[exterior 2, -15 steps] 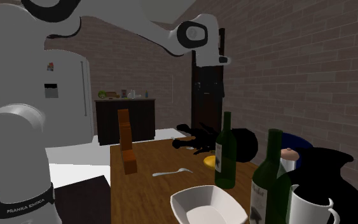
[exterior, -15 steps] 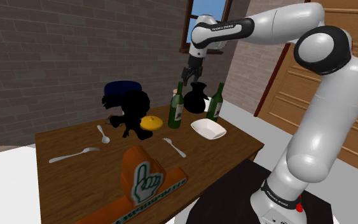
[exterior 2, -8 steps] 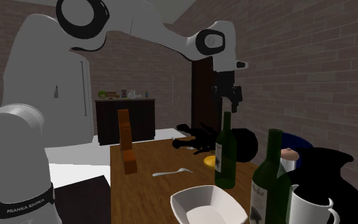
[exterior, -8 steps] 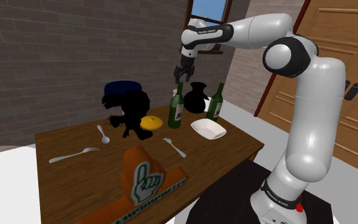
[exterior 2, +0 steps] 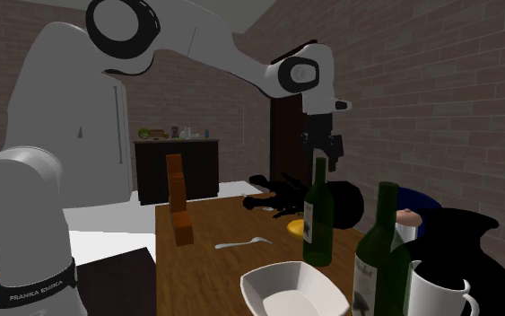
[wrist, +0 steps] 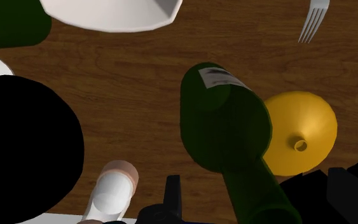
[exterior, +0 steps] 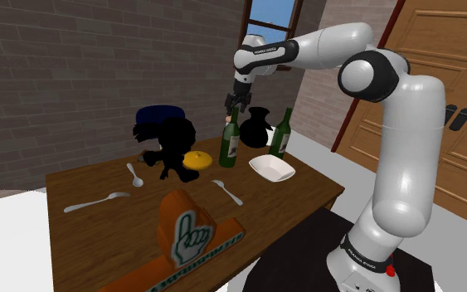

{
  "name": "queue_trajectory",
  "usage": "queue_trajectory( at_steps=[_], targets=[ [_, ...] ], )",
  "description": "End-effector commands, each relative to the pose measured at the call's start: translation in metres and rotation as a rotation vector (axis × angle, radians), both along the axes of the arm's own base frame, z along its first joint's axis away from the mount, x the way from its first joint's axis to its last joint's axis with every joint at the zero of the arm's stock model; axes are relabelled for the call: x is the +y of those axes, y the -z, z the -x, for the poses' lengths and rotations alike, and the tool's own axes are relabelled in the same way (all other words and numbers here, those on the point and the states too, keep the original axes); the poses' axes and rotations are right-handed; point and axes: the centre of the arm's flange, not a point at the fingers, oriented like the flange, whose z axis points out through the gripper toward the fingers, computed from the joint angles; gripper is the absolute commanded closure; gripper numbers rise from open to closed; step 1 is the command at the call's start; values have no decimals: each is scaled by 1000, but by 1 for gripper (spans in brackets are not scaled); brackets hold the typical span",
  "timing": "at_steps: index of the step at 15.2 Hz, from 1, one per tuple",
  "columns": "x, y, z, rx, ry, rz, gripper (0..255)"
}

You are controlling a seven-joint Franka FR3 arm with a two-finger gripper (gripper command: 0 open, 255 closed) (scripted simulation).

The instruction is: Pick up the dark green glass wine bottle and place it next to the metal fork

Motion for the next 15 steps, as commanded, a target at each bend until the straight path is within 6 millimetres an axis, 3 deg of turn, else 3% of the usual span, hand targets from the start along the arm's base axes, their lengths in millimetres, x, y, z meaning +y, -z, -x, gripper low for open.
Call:
queue_trajectory(
  at_steps=[1,6,7,15],
  targets=[
    [0,1,0,-1,0,0,0],
    [0,1,0,-1,0,0,0],
    [0,1,0,-1,0,0,255],
    [0,1,0,-1,0,0,255]
  ],
)
